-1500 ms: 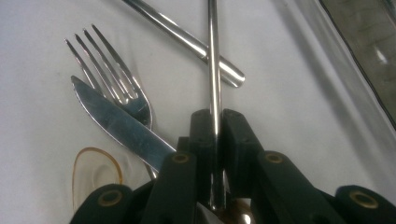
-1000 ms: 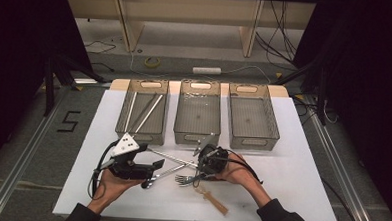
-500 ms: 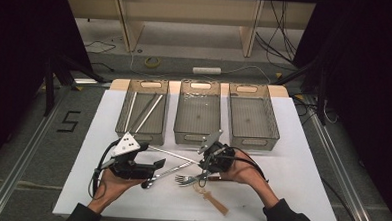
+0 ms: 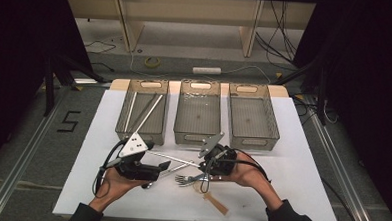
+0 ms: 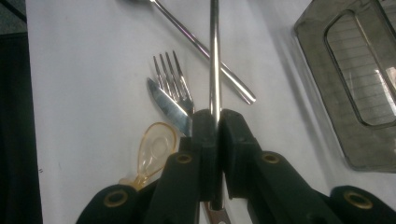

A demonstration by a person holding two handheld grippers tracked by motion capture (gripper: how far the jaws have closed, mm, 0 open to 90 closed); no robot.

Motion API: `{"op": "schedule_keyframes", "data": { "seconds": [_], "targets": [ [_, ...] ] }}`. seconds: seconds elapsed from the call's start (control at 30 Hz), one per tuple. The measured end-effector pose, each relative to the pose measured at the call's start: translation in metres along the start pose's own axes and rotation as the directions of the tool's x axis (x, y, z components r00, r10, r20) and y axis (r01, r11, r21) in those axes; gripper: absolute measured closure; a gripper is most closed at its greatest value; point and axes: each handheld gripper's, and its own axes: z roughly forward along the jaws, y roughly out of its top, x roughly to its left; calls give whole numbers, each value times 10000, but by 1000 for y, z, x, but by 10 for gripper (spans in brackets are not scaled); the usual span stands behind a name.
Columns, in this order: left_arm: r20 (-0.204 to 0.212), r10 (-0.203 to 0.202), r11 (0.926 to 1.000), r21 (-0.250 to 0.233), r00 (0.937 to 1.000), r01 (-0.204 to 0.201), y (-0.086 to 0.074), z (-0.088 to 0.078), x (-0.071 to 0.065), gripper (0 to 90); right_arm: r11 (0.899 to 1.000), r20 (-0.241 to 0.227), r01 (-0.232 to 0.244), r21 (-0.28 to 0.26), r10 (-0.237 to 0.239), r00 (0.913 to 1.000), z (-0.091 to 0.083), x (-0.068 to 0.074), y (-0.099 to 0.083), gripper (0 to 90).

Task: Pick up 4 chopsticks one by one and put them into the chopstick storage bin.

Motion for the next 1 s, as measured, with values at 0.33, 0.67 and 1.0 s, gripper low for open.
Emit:
{"op": "schedule_keyframes", "data": {
  "seconds": [0.33,0.67,1.0],
  "targets": [
    [274,285,9981,543,9992,-299,5,7,-4,182,9995,-58,274,-142,-275,9996,-7,7,4,852],
    [583,874,9852,1426,9945,-949,12,23,-10,191,9987,-65,496,-69,-496,9987,-10,11,7,852],
    [1078,1792,9500,2395,9779,-2005,15,40,-18,274,9979,-38,647,-64,-647,9979,-16,13,7,852]
  ]
}}
